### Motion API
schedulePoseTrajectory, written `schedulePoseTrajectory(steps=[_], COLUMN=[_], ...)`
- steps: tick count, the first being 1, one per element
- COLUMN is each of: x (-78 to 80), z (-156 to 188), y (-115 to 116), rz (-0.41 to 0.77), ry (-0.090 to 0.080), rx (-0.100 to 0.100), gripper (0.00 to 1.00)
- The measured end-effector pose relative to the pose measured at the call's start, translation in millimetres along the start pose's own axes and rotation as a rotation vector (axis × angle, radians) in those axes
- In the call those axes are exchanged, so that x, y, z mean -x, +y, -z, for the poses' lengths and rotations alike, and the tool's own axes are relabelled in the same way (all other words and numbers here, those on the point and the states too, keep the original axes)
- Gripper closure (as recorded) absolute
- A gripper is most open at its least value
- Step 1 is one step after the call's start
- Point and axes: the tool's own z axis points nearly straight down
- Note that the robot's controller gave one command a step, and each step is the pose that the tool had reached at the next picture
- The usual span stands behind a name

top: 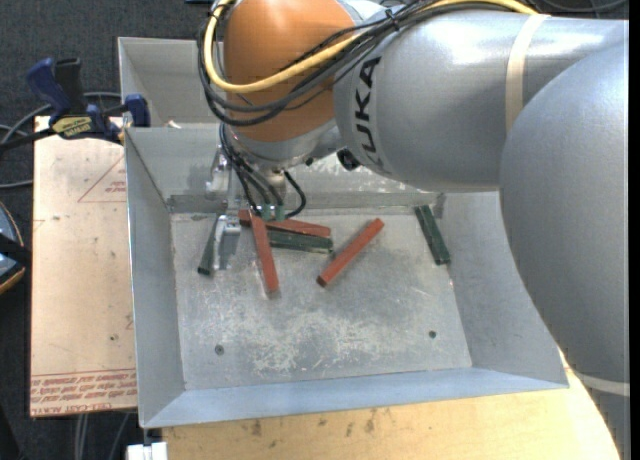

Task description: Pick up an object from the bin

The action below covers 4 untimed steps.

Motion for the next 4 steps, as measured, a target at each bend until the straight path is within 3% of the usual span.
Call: schedulePoseTrajectory(steps=[1,2,3,4], x=[1.8,16.6,14.8,31.0], z=[5,-45,-71,-98], y=[-1,-8,-62,-64], rz=[-0.004,-0.012,-0.072,0.066], ry=[-0.008,-0.015,-0.003,-0.014], rx=[0.001,0.004,0.001,0.0], gripper=[0.0,0.0,0.0,0.0])
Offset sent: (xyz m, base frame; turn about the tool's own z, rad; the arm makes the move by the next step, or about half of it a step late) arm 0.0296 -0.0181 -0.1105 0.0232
